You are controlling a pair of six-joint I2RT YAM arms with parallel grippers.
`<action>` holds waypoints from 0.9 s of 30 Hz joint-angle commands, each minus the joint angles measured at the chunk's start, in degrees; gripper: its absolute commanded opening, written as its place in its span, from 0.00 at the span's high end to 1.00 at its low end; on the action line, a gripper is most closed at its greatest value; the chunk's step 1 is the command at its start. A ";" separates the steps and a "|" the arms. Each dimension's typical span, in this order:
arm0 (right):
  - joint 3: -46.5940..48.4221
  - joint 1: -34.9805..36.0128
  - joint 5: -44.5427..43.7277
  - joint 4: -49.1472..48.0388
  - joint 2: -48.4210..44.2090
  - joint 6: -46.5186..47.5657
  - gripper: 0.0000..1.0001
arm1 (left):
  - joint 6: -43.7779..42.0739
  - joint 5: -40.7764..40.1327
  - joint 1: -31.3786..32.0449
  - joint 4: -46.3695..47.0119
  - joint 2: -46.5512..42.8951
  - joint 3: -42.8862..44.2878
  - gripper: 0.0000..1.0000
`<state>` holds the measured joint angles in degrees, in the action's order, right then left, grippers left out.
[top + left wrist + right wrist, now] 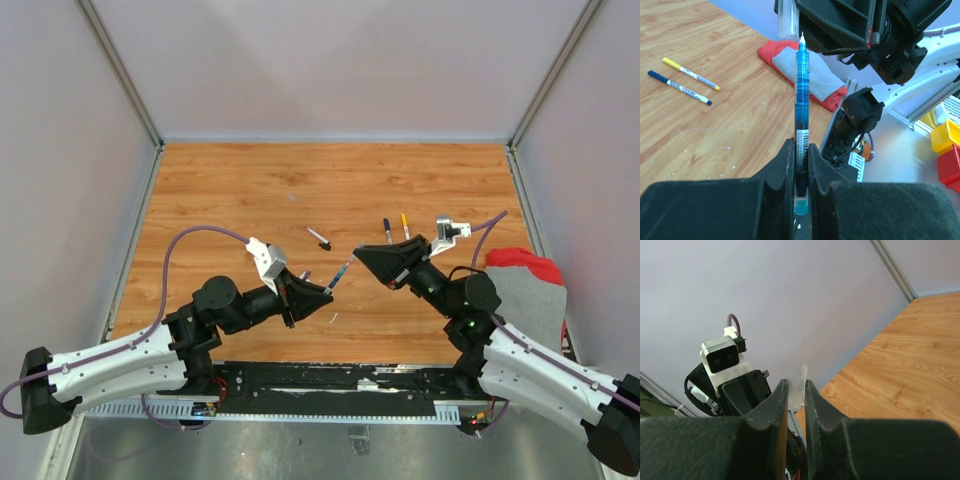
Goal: Insert the pens into the pen caps
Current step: Adjust the pen cap at the center of the board.
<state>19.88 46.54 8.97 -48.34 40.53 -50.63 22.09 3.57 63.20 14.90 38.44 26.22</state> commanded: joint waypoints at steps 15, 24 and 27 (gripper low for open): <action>17.33 0.46 19.77 28.00 -8.17 62.79 0.97 | -2.50 -5.20 0.47 -5.85 -5.90 2.59 0.99; 15.08 12.28 13.39 31.82 -10.18 93.77 0.99 | -2.67 -6.08 0.51 -7.68 -6.62 2.78 1.00; 15.27 16.54 8.93 34.18 -9.14 103.83 0.99 | -2.77 -6.24 0.49 -7.90 -6.62 2.96 1.00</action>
<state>35.35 58.28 23.94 -17.34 30.76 33.61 20.51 -1.78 63.20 6.98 32.47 27.00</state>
